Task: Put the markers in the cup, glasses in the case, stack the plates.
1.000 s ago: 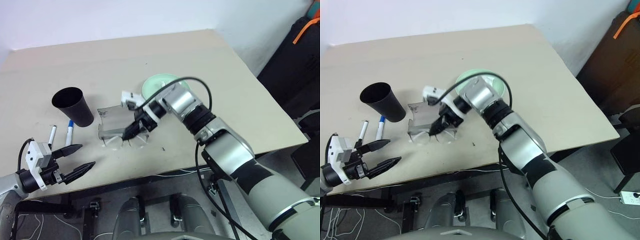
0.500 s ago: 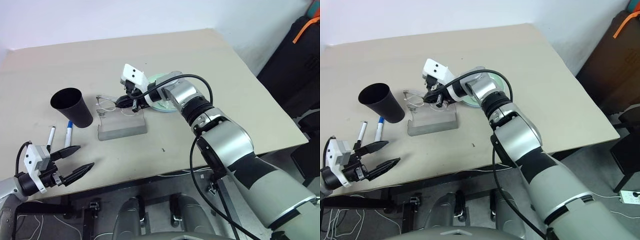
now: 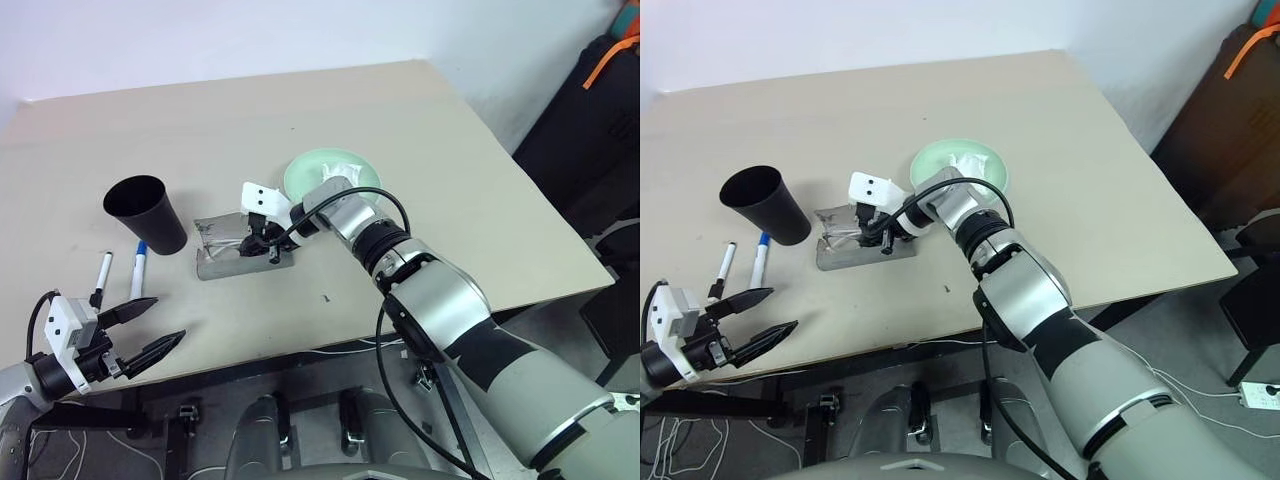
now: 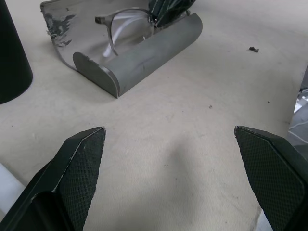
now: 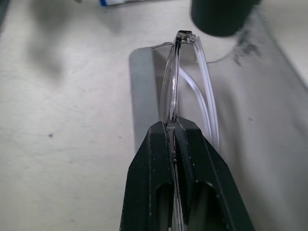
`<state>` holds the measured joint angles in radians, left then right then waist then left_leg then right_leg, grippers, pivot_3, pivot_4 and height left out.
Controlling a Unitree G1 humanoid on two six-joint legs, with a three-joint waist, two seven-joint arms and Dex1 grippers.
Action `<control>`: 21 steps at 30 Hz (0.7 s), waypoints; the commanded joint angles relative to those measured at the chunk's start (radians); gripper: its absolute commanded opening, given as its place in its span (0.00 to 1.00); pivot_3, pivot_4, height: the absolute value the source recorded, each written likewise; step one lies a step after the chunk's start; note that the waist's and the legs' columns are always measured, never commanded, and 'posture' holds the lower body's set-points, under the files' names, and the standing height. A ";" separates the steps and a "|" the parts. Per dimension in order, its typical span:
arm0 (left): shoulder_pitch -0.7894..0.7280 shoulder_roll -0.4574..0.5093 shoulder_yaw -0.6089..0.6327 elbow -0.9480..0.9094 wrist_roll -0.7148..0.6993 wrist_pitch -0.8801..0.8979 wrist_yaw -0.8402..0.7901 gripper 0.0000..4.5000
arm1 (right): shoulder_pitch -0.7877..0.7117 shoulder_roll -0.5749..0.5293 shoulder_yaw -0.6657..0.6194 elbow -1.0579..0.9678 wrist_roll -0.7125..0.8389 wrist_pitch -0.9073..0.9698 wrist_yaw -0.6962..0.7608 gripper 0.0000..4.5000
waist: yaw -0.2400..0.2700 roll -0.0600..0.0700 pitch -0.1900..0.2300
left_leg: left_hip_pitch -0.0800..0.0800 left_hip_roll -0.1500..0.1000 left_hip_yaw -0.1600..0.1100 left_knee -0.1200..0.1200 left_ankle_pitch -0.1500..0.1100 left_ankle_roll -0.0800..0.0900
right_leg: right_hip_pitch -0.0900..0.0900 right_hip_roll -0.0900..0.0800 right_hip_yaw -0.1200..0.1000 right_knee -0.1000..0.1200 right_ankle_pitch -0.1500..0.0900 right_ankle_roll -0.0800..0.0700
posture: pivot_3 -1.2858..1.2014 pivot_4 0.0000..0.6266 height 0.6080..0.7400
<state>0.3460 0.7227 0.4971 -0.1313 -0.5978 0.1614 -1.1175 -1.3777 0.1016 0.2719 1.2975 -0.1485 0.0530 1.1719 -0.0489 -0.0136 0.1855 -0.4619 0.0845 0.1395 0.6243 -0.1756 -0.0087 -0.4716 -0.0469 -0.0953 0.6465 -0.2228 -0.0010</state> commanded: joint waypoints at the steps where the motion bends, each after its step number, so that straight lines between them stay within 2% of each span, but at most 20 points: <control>1: 0.013 -0.002 0.028 -0.028 -0.003 -0.022 -0.003 1.00 | -0.010 0.022 -0.005 -0.014 -0.007 0.005 0.025 0.01 | 0.000 0.000 0.000 | 0.000 0.000 0.000 0.000 0.000 0.000 | 0.000 0.000 0.000 0.000 0.000 0.000 | 0.52 0.24 1.00; 10: 0.017 -0.003 0.020 -0.020 0.005 -0.034 -0.002 1.00 | -0.017 0.030 -0.015 -0.003 -0.027 0.024 -0.018 0.01 | -0.006 0.000 0.000 | 0.000 0.000 0.000 -0.001 0.000 0.000 | -0.003 -0.001 0.000 -0.001 0.000 0.000 | 0.52 0.24 1.00; 13: 0.017 -0.005 0.013 -0.019 0.007 -0.037 0.000 1.00 | -0.025 0.029 -0.027 0.000 -0.025 0.029 -0.028 0.19 | -0.010 0.000 0.000 | 0.000 0.000 0.000 -0.002 0.000 0.000 | -0.003 -0.001 0.000 -0.001 0.000 0.000 | 0.52 0.24 1.00; 21: 0.009 -0.004 0.008 -0.009 0.012 -0.037 -0.004 1.00 | -0.050 0.024 -0.065 -0.006 -0.002 0.039 -0.036 0.80 | -0.021 0.000 0.000 | -0.001 0.000 0.000 -0.002 0.000 0.000 | -0.001 -0.001 0.000 -0.001 0.000 0.000 | 0.52 0.24 1.00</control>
<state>0.3561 0.7160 0.4948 -0.1311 -0.5889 0.1408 -1.1176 -1.3817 0.1219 0.2413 1.3033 -0.1742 0.0864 1.1417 -0.0696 -0.0137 0.1855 -0.4634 0.0844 0.1398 0.6219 -0.1757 -0.0089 -0.4728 -0.0479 -0.0953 0.6456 -0.2228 -0.0013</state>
